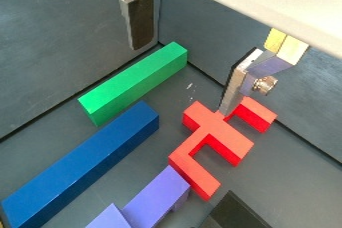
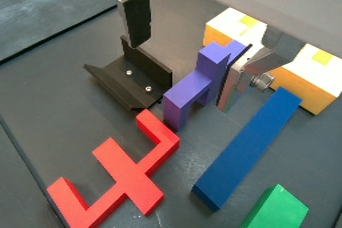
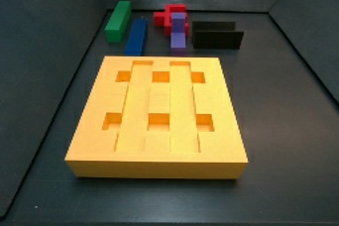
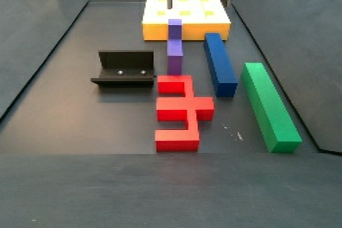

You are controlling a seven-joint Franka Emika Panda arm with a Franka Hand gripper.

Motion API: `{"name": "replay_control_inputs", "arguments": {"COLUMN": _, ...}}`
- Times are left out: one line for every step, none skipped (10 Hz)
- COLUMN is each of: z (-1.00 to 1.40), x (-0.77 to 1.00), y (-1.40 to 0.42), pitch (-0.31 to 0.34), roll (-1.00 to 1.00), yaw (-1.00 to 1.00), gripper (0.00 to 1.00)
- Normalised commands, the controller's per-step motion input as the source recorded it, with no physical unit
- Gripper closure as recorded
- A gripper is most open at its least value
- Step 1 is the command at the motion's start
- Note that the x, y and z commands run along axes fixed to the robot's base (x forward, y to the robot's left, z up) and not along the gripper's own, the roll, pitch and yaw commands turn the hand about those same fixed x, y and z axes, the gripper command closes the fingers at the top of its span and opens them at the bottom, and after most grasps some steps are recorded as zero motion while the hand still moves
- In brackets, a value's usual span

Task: Pick up the green object. Move up. Move to above the board. Insert the green object.
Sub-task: Pick up the green object.

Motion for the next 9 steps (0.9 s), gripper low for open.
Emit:
{"name": "replay_control_inputs", "arguments": {"z": 0.00, "x": 0.00, "y": -0.03, "pitch": 0.000, "roll": 0.00, "yaw": 0.00, "gripper": 0.00}}
{"name": "replay_control_inputs", "arguments": {"z": -0.03, "x": 0.00, "y": 0.00, "pitch": 0.000, "roll": 0.00, "yaw": 0.00, "gripper": 0.00}}
{"name": "replay_control_inputs", "arguments": {"z": -0.37, "x": -0.17, "y": 0.35, "pitch": -0.003, "roll": -0.09, "yaw": 0.00, "gripper": 0.00}}
{"name": "replay_control_inputs", "arguments": {"z": -0.57, "x": -0.46, "y": 0.53, "pitch": -0.053, "roll": -0.08, "yaw": 0.00, "gripper": 0.00}}
{"name": "replay_control_inputs", "arguments": {"z": -0.71, "x": -0.60, "y": 0.52, "pitch": -0.069, "roll": -0.05, "yaw": 0.00, "gripper": 0.00}}
{"name": "replay_control_inputs", "arguments": {"z": -0.73, "x": -0.60, "y": 0.38, "pitch": -0.036, "roll": 0.00, "yaw": 0.00, "gripper": 0.00}}
{"name": "replay_control_inputs", "arguments": {"z": -0.65, "x": -0.62, "y": 0.10, "pitch": -0.009, "roll": 0.06, "yaw": 0.00, "gripper": 0.00}}
{"name": "replay_control_inputs", "arguments": {"z": -0.63, "x": -0.72, "y": 0.00, "pitch": -0.066, "roll": 0.04, "yaw": -0.08, "gripper": 0.00}}
{"name": "replay_control_inputs", "arguments": {"z": -0.59, "x": -0.70, "y": 0.01, "pitch": -0.049, "roll": 0.04, "yaw": -0.15, "gripper": 0.00}}
